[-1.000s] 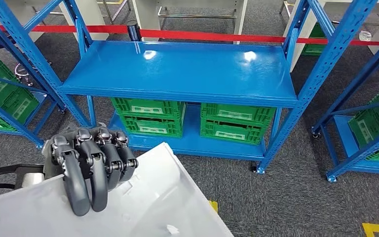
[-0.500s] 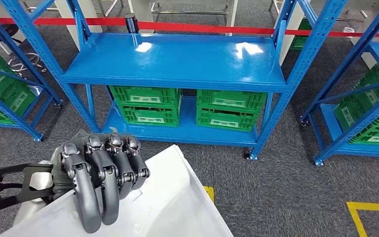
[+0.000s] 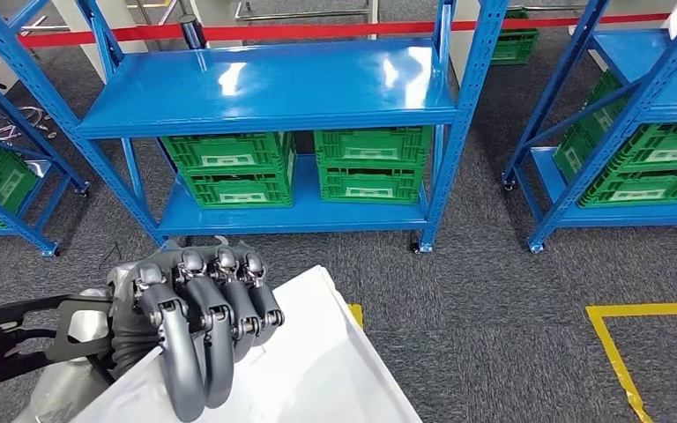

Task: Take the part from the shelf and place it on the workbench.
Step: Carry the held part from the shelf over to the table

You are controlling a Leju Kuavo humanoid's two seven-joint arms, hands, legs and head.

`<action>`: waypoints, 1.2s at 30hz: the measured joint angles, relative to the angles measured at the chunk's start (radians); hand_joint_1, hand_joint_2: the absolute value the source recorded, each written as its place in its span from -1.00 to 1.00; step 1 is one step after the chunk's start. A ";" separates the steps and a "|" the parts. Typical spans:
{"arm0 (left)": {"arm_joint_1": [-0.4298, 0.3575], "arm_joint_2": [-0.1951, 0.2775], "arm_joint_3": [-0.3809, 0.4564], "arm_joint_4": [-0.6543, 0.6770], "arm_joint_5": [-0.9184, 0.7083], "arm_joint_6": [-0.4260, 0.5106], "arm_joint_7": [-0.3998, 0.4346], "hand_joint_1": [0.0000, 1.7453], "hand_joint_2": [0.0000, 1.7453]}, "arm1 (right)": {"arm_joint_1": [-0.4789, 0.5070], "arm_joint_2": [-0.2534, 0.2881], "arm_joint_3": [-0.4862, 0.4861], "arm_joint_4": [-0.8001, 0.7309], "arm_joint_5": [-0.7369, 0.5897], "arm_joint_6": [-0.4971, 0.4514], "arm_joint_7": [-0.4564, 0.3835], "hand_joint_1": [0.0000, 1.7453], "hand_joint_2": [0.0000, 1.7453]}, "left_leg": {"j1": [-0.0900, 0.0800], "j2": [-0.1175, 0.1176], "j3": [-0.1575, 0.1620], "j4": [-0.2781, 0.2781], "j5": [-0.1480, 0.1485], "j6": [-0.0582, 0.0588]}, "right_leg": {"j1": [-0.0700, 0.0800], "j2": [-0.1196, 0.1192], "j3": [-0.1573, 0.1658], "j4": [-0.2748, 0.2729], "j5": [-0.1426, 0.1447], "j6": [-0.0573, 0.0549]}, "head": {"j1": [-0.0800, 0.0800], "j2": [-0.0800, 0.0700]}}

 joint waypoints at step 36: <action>0.019 0.012 0.006 -0.016 -0.007 0.004 -0.004 0.94 1.00 | 0.000 -0.023 0.006 0.022 0.028 0.000 -0.005 -1.00 -1.00 | 0.002 -0.015 0.080 0.049 -0.007 -0.001 | -0.001 0.023 -0.037 -0.022 0.050 0.014 | -0.005 0.000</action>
